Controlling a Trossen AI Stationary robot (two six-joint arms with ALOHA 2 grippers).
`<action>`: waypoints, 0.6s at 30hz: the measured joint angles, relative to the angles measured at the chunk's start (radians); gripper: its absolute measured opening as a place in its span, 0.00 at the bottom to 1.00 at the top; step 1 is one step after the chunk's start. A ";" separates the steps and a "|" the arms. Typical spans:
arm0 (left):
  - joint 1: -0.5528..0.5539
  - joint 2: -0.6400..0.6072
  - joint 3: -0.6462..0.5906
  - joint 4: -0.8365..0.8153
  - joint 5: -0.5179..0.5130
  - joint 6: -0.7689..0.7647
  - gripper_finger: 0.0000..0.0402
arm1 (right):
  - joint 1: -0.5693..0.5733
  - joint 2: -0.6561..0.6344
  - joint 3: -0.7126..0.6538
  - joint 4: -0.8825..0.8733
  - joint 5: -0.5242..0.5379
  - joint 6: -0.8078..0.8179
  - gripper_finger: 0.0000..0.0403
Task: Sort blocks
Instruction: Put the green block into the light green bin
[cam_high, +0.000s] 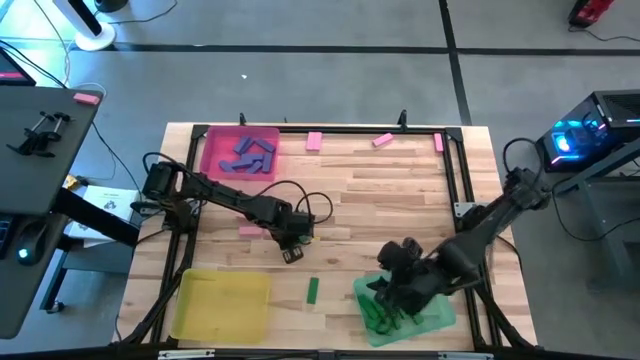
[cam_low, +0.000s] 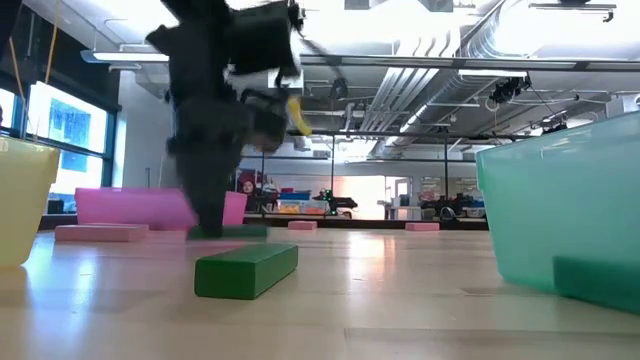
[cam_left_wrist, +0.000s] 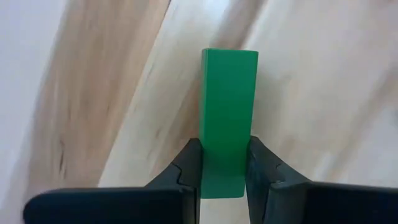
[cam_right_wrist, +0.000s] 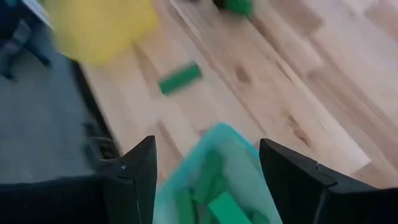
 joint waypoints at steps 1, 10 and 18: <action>0.000 -0.010 0.019 0.009 0.000 0.014 0.11 | 0.012 -0.019 0.011 -0.004 0.032 0.006 0.55; -0.063 -0.037 0.248 0.352 0.011 0.164 0.11 | 0.092 -0.157 0.059 -0.015 0.410 0.036 0.55; -0.120 0.072 0.310 0.673 -0.009 0.112 0.11 | 0.086 -0.163 0.059 -0.014 0.355 0.037 0.55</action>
